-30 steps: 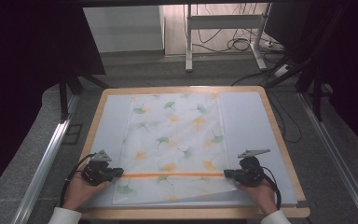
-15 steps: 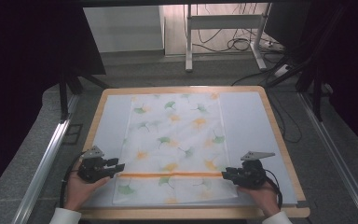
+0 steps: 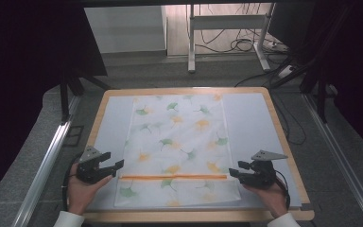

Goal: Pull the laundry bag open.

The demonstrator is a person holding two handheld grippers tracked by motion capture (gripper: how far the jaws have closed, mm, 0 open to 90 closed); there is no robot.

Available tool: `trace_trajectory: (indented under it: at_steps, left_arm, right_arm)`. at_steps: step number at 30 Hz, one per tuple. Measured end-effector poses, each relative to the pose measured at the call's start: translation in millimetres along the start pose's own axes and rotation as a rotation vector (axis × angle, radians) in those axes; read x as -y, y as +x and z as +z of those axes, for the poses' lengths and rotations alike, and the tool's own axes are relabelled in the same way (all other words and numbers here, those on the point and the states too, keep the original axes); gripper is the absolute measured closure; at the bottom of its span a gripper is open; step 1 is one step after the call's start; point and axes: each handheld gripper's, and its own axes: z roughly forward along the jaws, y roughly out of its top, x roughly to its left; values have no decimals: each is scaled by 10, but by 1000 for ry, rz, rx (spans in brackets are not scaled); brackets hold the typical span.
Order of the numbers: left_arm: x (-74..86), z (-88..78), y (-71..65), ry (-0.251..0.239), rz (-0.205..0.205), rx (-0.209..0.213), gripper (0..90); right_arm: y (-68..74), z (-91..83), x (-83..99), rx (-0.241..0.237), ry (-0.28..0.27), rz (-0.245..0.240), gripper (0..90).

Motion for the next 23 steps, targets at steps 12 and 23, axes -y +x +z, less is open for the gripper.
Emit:
trace_trajectory:
  at_steps: [12, 23]
  left_arm:
    - [26, -10, 35, -32, 11, -38, 333]
    - [38, 9, 33, -27, 13, -21, 334]
  right_arm:
    - [-278, -203, 69, 94, -86, 40, 387]
    - [-251, -198, 64, 91, -92, 20, 364]
